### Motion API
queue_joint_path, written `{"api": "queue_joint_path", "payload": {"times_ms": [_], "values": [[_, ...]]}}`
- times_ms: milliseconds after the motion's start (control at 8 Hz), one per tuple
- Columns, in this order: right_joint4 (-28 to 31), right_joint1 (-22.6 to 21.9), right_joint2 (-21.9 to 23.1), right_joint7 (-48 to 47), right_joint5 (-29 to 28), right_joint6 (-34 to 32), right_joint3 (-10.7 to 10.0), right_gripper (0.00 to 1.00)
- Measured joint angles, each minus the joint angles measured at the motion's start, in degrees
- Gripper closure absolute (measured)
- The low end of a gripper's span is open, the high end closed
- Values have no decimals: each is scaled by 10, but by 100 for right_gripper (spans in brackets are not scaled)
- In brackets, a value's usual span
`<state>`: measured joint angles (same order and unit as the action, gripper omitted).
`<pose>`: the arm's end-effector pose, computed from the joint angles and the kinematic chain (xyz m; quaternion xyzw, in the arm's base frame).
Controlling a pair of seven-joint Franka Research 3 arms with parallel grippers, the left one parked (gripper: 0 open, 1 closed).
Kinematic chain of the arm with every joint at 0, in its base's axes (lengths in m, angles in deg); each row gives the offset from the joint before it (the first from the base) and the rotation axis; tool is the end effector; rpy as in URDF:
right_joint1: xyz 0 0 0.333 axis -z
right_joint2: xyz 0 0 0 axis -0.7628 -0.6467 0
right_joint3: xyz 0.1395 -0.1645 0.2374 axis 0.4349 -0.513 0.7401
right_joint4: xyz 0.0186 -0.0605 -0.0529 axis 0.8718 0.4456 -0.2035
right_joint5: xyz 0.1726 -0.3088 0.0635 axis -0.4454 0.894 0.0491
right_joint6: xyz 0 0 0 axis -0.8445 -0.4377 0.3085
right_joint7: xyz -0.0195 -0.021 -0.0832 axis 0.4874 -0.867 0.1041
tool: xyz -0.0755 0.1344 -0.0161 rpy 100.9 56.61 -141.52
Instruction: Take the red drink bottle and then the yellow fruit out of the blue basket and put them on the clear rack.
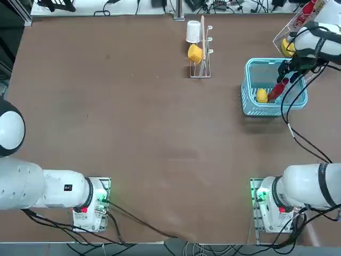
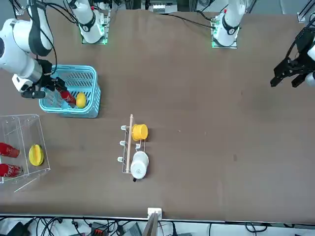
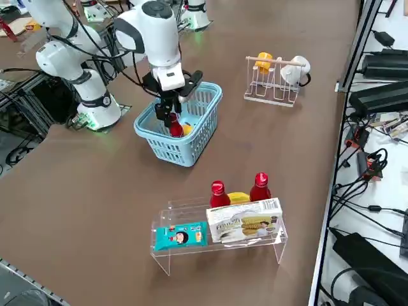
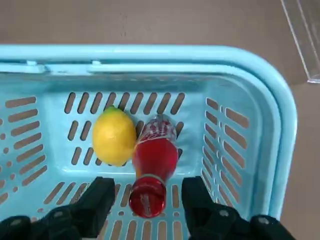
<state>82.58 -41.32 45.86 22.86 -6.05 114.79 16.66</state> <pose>0.4430 -0.0731 0.3268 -0.9981 0.0105 0.0599 0.0083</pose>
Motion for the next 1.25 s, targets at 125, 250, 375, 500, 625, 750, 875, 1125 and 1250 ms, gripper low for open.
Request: {"api": "queue_joint_path", "payload": {"times_ms": [125, 250, 375, 500, 625, 750, 875, 1125, 1250], "values": [[0, 0, -2, 0, 0, 0, 0, 19], [0, 0, -4, 0, 0, 0, 0, 24], [0, 0, -6, 0, 0, 0, 0, 29], [0, 0, -9, 0, 0, 1, 0, 29], [0, 0, -11, 0, 0, 1, 0, 33], [0, 0, -12, 0, 0, 1, 0, 41], [0, 0, -13, 0, 0, 1, 0, 45], [-2, 1, -13, 0, 1, 1, 0, 61], [-5, 1, -13, 0, 1, -1, 0, 62]]}}
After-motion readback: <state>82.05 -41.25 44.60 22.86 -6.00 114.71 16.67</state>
